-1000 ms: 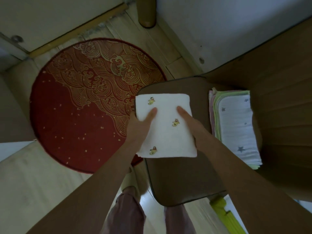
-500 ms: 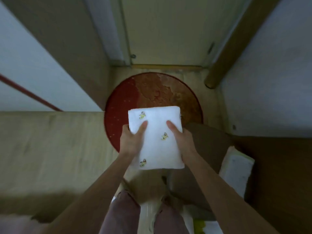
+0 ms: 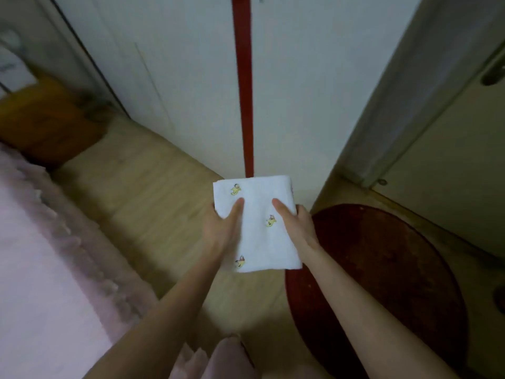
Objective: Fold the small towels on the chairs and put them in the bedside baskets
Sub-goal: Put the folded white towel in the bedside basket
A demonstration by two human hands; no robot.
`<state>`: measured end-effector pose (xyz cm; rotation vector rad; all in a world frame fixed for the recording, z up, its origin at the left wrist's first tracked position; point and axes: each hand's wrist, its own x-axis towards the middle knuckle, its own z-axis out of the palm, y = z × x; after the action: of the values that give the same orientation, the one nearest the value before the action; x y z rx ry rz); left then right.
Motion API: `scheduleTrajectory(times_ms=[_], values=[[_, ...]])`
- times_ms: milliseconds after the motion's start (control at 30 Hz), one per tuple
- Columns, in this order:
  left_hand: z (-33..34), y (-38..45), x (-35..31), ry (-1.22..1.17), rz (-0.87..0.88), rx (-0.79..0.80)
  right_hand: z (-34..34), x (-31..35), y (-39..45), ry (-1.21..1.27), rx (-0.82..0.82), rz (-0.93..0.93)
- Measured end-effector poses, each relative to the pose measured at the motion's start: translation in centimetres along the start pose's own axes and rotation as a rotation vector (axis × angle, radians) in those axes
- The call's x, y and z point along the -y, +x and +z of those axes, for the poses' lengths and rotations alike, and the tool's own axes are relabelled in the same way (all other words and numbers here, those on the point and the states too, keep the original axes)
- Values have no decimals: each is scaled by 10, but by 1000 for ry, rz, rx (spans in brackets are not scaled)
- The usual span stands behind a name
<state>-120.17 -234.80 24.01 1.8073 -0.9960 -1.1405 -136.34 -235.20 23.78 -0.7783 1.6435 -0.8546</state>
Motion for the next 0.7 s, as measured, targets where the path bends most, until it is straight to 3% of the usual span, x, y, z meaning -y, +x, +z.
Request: scheduleTrajectory(times_ms=[233,500,700], values=[[-110,129,-28,-58,-36,-244,154,103,78,-93,183,-135],[-186,294,-59,-105,-84,-525,306,205,216,-81,524,141],[-259,399,-98,-181,-158,-641,428,297,279,-101,659,22]])
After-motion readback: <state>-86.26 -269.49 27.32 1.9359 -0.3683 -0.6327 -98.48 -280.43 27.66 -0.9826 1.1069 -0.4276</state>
